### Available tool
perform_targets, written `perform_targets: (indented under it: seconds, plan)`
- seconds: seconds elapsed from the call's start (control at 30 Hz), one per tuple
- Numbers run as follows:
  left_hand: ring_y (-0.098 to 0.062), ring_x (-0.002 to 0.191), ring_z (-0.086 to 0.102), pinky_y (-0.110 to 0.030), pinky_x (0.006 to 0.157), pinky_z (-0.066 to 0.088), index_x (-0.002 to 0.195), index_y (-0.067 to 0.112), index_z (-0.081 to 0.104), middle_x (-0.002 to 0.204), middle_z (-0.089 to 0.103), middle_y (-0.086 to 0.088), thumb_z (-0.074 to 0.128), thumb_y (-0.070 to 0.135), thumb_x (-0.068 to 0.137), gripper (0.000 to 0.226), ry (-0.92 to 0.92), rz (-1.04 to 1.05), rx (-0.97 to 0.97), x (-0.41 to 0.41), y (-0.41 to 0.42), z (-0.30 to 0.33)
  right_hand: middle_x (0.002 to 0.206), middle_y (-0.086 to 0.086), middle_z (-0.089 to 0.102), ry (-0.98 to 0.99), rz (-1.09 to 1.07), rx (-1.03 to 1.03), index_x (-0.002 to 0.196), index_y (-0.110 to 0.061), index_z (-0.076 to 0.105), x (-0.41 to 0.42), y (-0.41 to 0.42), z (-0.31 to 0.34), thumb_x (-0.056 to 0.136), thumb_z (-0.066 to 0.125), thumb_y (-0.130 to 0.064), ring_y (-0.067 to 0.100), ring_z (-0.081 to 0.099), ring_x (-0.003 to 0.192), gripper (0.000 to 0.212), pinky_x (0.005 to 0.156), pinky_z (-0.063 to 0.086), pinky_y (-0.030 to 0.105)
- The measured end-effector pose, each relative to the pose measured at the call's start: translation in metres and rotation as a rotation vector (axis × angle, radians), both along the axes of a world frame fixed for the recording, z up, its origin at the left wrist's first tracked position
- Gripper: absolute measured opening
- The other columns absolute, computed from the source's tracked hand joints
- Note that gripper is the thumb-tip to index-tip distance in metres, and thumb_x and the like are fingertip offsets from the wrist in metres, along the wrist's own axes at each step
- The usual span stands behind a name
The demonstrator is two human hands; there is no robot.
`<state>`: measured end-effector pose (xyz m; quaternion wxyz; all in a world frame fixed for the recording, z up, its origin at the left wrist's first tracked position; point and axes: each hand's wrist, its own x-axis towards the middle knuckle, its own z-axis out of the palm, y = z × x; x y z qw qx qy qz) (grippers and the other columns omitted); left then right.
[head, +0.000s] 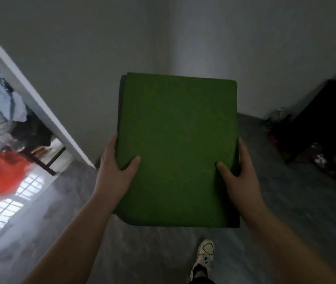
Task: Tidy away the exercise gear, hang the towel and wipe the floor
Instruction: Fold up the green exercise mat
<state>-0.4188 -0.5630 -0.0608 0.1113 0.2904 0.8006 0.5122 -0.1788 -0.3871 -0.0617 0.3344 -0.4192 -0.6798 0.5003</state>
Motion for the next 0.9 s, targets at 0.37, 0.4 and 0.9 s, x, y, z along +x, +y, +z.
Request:
perform_targets:
  seconds: [0.37,0.4,0.9]
  plan:
    - [-0.021,0.129,0.05,-0.053,0.104,0.045,0.148,0.049,0.024,0.147,0.046,0.006,0.065,0.064,0.07,0.09,0.025,-0.147,-0.021,-0.033,0.279,0.01,0.142,-0.036,0.039,-0.01,-0.128,-0.009,0.153,-0.046,0.019,-0.002,0.243,0.012,0.092,0.069,-0.021,-0.017,0.044,0.122,0.083,0.107,0.033,0.018]
    - [-0.021,0.129,0.049,-0.053,0.104,0.045,0.148,0.049,0.023,0.146,0.046,0.006,0.064,0.063,0.07,0.089,0.028,-0.155,-0.027,-0.039,0.297,0.011,0.138,-0.04,0.039,-0.011,-0.133,-0.02,0.153,-0.047,0.019,-0.007,0.261,0.013,0.092,0.068,-0.021,-0.021,0.044,0.118,0.082,0.106,0.033,0.017]
    - [-0.019,0.132,0.045,-0.052,0.109,0.041,0.149,0.048,0.021,0.148,0.043,0.007,0.067,0.056,0.075,0.087,-0.075,-0.254,-0.023,-0.257,0.581,-0.032,0.139,-0.022,0.044,-0.053,-0.233,-0.091,0.153,-0.046,0.02,-0.22,0.516,-0.008,0.095,0.064,-0.019,0.002,0.045,0.125,0.077,0.106,0.036,0.025]
